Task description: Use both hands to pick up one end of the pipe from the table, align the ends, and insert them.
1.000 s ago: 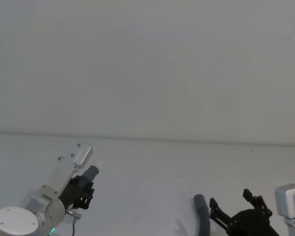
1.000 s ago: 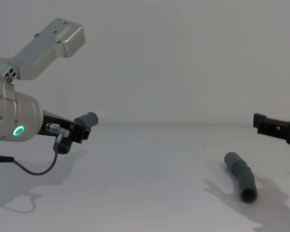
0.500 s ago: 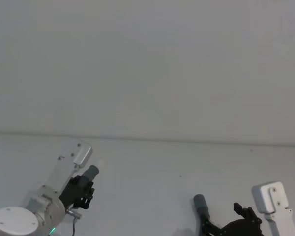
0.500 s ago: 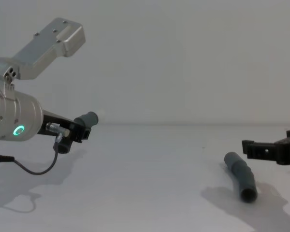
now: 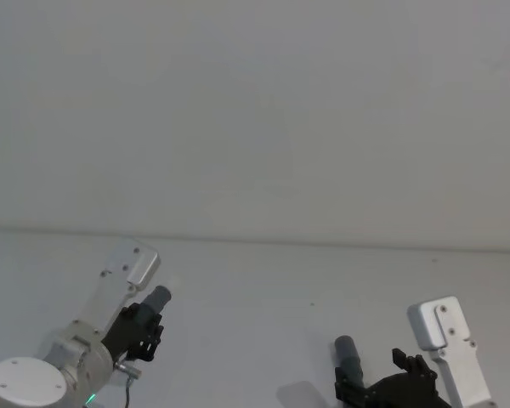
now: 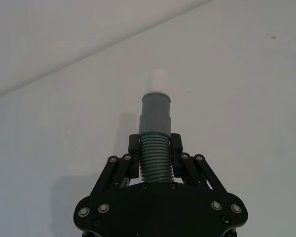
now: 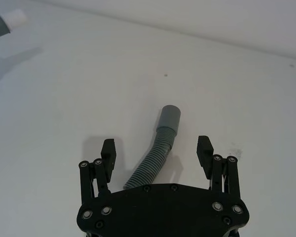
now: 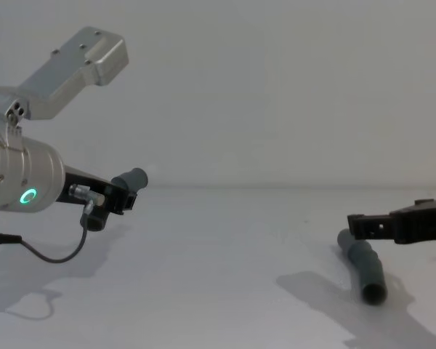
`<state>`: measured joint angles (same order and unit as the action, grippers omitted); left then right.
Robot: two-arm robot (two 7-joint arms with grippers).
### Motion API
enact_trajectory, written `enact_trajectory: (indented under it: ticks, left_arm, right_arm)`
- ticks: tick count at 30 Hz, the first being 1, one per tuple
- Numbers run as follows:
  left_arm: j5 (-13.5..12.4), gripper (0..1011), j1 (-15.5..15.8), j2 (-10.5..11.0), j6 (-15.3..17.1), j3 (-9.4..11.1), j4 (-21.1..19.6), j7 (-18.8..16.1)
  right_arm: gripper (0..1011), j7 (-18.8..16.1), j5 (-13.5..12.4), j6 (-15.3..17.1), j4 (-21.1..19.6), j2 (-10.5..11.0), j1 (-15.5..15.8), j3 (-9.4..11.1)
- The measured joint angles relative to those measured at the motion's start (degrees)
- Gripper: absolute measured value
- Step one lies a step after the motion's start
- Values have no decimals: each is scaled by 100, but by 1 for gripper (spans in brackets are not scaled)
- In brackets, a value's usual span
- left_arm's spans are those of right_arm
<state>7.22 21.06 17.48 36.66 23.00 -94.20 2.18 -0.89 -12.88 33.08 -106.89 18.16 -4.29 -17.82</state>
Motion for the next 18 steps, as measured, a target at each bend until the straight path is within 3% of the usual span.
enact_trajectory:
  ticks: [9, 18]
  left_arm:
    - [0, 329, 0, 0, 0, 0, 0, -1]
    - [0, 329, 0, 0, 0, 0, 0, -1]
  right_arm:
    - [1000, 58, 100, 240, 179, -120, -206, -87]
    - [1000, 158, 387, 34, 572, -157, -412, -248]
